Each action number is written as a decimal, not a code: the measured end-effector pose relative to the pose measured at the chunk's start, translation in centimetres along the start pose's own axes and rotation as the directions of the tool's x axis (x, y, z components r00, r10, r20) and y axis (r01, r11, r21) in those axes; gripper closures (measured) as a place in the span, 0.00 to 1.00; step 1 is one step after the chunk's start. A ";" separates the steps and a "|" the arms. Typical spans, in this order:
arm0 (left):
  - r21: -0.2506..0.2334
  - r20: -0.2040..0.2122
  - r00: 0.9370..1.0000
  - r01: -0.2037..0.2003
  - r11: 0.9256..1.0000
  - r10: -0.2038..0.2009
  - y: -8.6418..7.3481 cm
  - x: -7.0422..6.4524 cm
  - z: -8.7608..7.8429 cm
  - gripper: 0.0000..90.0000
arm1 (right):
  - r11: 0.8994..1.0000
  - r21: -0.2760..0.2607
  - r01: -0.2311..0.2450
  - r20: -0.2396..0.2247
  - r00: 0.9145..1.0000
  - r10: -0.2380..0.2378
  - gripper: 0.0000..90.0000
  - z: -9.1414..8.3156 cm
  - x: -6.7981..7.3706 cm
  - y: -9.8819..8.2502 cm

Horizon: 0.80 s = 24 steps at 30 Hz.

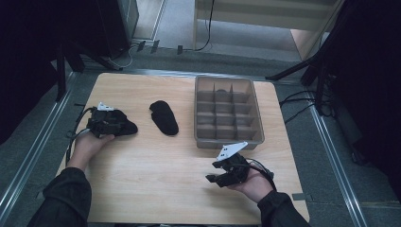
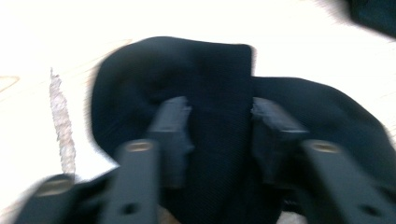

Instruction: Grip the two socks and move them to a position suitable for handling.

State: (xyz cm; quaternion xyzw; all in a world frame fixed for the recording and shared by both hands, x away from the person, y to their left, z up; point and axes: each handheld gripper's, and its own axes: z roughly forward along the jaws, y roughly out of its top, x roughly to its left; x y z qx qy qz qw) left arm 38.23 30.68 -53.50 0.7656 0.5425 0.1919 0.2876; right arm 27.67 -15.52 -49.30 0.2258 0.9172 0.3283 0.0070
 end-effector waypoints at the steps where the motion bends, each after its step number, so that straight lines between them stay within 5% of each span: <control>1: 0.001 0.005 1.000 -0.003 1.000 0.003 -0.1 0.1 -0.1 0.71 | 1.000 0.000 0.000 -0.001 1.000 0.000 0.48 0.0 0.0 0.0; 5: 0.035 0.019 0.998 0.051 0.998 -0.052 0.2 0.2 -0.2 0.90 | 1.000 -0.002 0.000 -0.007 1.000 0.000 0.48 0.0 0.0 0.0; 7: 0.069 0.059 0.988 0.137 0.988 -0.141 0.7 0.6 -0.3 0.94 | 1.000 -0.003 -0.001 -0.009 1.000 0.001 0.48 -0.1 0.0 0.0; 10: 0.059 0.110 0.974 0.192 0.980 -0.198 1.1 0.9 -1.0 0.94 | 1.000 -0.007 0.000 -0.012 1.000 0.000 0.48 -0.1 0.0 0.1; 18: 0.005 0.162 0.966 0.203 0.979 -0.202 2.0 -1.4 -5.1 0.94 | 1.000 -0.005 -0.008 -0.013 1.000 0.008 0.52 -0.1 -0.1 0.2; 24: -0.045 0.167 0.972 0.174 0.984 -0.165 2.1 -4.6 -8.8 0.94 | 1.000 -0.020 -0.003 -0.014 1.000 0.002 0.52 -0.3 0.0 0.3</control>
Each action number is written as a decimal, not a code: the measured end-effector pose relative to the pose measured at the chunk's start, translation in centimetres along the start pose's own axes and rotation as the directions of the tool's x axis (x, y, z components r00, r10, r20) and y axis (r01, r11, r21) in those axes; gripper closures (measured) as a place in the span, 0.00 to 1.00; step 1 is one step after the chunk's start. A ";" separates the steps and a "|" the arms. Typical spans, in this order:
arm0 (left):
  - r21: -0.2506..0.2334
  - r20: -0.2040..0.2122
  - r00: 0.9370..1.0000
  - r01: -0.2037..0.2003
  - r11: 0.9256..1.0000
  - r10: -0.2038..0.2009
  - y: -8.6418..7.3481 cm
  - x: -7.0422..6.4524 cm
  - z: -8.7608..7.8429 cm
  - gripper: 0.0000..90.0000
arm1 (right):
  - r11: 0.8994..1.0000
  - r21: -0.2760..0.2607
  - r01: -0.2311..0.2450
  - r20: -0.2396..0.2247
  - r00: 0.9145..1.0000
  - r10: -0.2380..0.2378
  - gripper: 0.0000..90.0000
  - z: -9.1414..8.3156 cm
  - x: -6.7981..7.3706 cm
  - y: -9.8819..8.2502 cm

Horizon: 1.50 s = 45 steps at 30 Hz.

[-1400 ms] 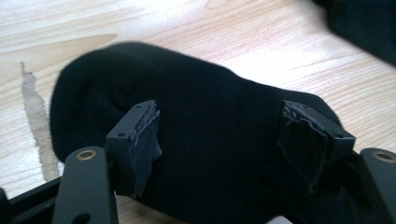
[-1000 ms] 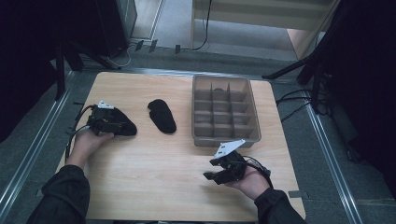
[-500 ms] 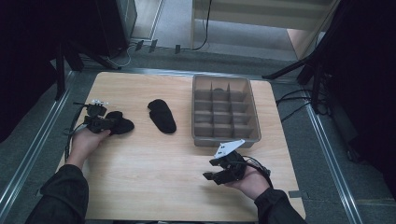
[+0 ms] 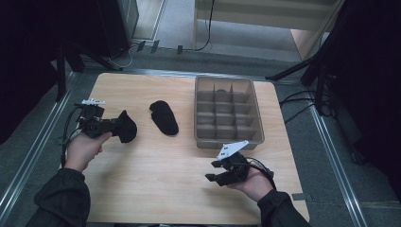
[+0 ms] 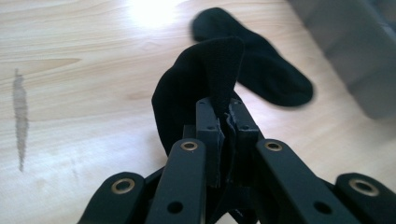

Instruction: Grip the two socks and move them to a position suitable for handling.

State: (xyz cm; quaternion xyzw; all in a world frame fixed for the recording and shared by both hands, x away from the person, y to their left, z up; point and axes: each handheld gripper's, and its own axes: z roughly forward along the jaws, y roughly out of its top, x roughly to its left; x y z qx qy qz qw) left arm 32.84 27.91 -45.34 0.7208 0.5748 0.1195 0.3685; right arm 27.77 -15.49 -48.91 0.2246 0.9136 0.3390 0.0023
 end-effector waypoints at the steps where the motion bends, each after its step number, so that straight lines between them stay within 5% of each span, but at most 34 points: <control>1: 0.002 0.006 1.000 -0.010 1.000 0.010 -0.2 -0.6 -0.4 0.94 | 1.000 0.001 -0.001 0.000 1.000 0.001 0.51 0.0 0.0 0.0; 9: 0.039 0.031 0.999 -0.038 0.999 0.037 -2.9 -5.1 -1.4 0.94 | 1.000 -0.003 0.014 -0.005 1.000 -0.014 0.51 0.2 0.2 0.3; 14: 0.056 0.027 0.998 -0.057 0.997 0.056 -4.5 -6.5 -1.7 0.94 | 1.000 -0.010 0.018 -0.006 1.000 -0.018 0.51 0.3 0.2 0.5; 23: 0.119 0.066 0.997 -0.050 0.992 0.043 -6.6 -7.1 -1.4 0.94 | 1.000 -0.002 0.028 -0.017 0.999 -0.028 0.51 0.7 0.3 0.8; 33: 0.177 0.051 0.997 -0.066 0.982 0.058 -7.6 -6.1 0.3 0.91 | 0.999 0.005 0.046 -0.028 0.999 -0.046 0.51 1.1 0.3 1.2; 45: 0.180 0.066 0.992 -0.117 0.977 0.106 -7.7 -6.2 0.6 0.59 | 0.999 0.005 0.048 -0.026 0.999 -0.048 0.51 1.1 0.3 1.2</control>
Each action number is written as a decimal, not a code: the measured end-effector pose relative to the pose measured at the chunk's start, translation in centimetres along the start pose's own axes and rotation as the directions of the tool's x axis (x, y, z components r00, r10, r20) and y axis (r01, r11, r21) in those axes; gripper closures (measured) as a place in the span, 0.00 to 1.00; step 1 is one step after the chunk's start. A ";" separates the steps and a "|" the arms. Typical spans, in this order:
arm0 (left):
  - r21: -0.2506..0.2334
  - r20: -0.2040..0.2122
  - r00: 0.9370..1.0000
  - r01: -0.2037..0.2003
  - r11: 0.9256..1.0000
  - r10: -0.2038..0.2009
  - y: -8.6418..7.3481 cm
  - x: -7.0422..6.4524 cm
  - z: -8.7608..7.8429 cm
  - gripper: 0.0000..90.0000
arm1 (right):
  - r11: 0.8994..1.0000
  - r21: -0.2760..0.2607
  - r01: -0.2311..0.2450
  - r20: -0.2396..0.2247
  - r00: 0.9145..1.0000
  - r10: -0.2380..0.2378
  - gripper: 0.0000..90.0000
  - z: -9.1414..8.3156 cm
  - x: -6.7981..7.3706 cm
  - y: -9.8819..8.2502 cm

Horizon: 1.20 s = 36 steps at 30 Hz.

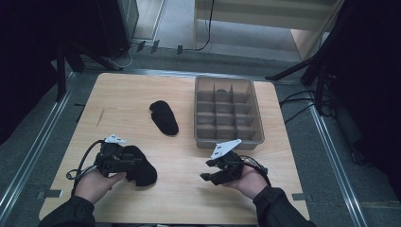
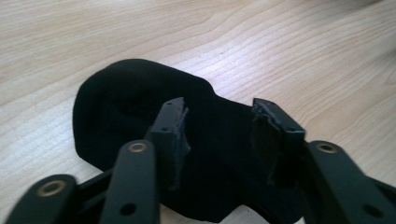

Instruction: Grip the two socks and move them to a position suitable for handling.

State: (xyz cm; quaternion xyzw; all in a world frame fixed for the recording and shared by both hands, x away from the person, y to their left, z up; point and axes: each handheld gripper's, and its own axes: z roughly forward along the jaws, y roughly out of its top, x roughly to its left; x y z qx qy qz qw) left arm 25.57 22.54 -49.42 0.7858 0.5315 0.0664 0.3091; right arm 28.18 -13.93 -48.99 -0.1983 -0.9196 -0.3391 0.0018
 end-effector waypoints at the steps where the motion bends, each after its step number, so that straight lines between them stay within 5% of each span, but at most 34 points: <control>1: -0.002 -0.003 1.000 -0.004 1.000 0.004 0.0 0.1 0.0 0.58 | 1.000 -0.002 0.001 0.001 1.000 -0.001 0.51 0.0 0.0 0.0; 8: -0.029 -0.043 0.999 -0.027 0.999 0.025 0.8 0.7 0.0 0.49 | 1.000 -0.027 -0.004 -0.006 1.000 0.004 0.52 -0.2 0.0 0.1; 23: -0.100 -0.034 0.998 -0.051 0.994 0.048 4.5 2.5 0.9 0.48 | 0.999 -0.039 -0.012 -0.002 1.000 0.012 0.55 -0.4 -0.2 -0.1; 26: -0.096 -0.032 0.998 -0.063 0.993 0.060 5.1 2.7 1.0 0.48 | 0.997 -0.055 -0.051 -0.012 0.999 0.050 0.55 -0.5 -0.3 0.0; 36: -0.091 -0.014 0.996 -0.086 0.992 0.085 7.3 3.1 2.4 0.47 | 0.997 -0.061 -0.052 0.003 0.999 0.052 0.55 -0.8 -0.4 -0.2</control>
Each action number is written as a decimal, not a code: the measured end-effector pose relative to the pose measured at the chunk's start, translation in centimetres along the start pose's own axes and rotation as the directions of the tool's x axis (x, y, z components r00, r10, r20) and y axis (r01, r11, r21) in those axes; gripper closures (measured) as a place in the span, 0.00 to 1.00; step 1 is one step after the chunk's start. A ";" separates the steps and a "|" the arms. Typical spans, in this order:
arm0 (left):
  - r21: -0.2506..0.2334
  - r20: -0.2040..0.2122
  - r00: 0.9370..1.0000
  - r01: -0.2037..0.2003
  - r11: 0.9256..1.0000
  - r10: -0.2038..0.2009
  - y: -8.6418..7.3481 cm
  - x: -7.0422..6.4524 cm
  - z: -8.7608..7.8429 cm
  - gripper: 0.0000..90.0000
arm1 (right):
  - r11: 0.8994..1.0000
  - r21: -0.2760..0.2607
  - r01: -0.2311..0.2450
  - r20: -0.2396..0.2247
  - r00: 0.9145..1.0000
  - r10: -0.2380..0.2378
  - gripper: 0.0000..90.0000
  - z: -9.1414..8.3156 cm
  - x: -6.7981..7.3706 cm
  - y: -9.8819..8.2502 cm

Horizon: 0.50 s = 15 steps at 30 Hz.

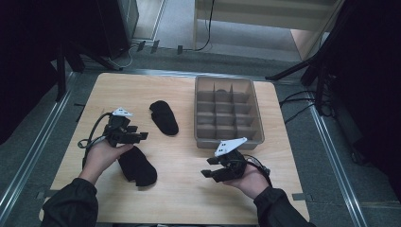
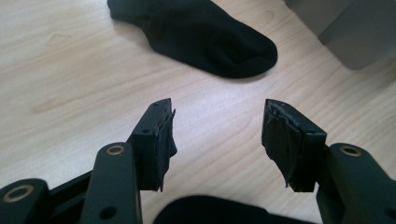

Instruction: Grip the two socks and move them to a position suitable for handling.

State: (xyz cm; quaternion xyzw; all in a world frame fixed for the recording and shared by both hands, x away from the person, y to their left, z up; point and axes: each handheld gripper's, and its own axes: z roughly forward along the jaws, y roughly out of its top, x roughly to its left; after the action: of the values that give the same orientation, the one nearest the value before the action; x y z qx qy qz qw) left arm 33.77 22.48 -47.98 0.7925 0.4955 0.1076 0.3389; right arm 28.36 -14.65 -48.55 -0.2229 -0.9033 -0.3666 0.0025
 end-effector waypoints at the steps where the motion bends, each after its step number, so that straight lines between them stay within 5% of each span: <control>1: -0.003 0.000 1.000 -0.001 1.000 0.001 0.2 0.1 0.1 0.47 | 1.000 0.001 0.000 0.000 1.000 0.000 0.55 0.0 0.0 0.0; 15: -0.036 0.022 1.000 0.001 0.999 0.000 4.2 1.3 1.8 0.48 | 1.000 0.011 -0.005 0.001 1.000 0.005 0.53 -0.1 0.0 -0.3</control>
State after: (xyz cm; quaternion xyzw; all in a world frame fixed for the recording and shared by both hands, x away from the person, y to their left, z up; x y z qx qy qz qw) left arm 38.29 21.68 -46.84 0.7873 0.4897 0.1076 0.3588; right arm 28.20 -14.92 -48.67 -0.2252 -0.9047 -0.3617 0.0039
